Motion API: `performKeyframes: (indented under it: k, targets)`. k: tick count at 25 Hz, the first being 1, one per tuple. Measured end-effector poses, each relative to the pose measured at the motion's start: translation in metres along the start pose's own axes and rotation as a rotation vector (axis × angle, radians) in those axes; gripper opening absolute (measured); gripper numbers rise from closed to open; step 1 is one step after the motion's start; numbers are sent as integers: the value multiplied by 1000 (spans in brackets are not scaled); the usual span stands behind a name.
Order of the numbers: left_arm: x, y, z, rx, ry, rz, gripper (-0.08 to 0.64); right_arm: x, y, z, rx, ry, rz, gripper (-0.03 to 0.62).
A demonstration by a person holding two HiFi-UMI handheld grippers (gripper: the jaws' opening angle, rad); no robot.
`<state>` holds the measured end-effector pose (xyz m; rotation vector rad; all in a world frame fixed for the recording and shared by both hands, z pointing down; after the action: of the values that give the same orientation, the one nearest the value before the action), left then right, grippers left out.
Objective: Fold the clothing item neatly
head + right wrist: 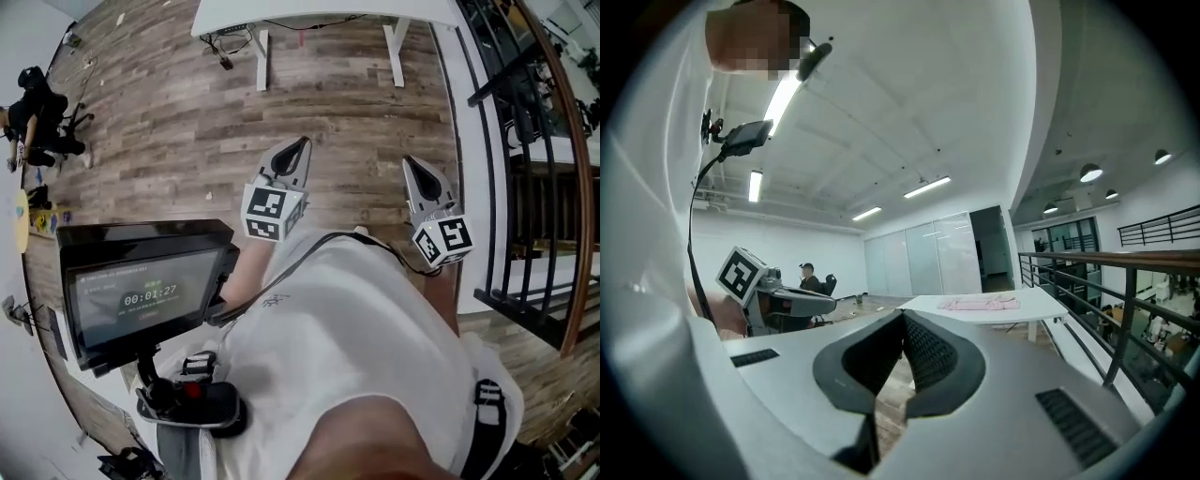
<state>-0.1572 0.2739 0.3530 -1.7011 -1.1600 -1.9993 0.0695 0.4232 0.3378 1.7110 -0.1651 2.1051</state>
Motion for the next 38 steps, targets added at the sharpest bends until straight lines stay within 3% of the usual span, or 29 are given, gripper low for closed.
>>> performKeyframes:
  k: [5, 12, 18, 38]
  targets:
    - [11, -8, -17, -37, -108, -19, 2, 5, -12, -2, 87, 23, -7, 3]
    - [24, -5, -46, -119, -142, 4, 2, 4, -2, 19, 131, 6, -5, 3]
    - [21, -2, -47, -133, -164, 30, 2, -13, 12, 24, 99, -46, -3, 3]
    - [11, 5, -41, -144, -150, 27, 2, -22, 15, 39, 70, -41, 2, 3]
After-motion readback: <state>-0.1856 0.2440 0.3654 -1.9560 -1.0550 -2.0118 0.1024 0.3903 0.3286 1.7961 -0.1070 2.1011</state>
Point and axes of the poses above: the fingertips, and each gripper's own axes: y forward along the fingers, z to its right, x out of its underside, the point moved 8 cm from there along -y, backward along the fingers, and after that the axes turned 14 degrees about -x, right-handed, at the moved point
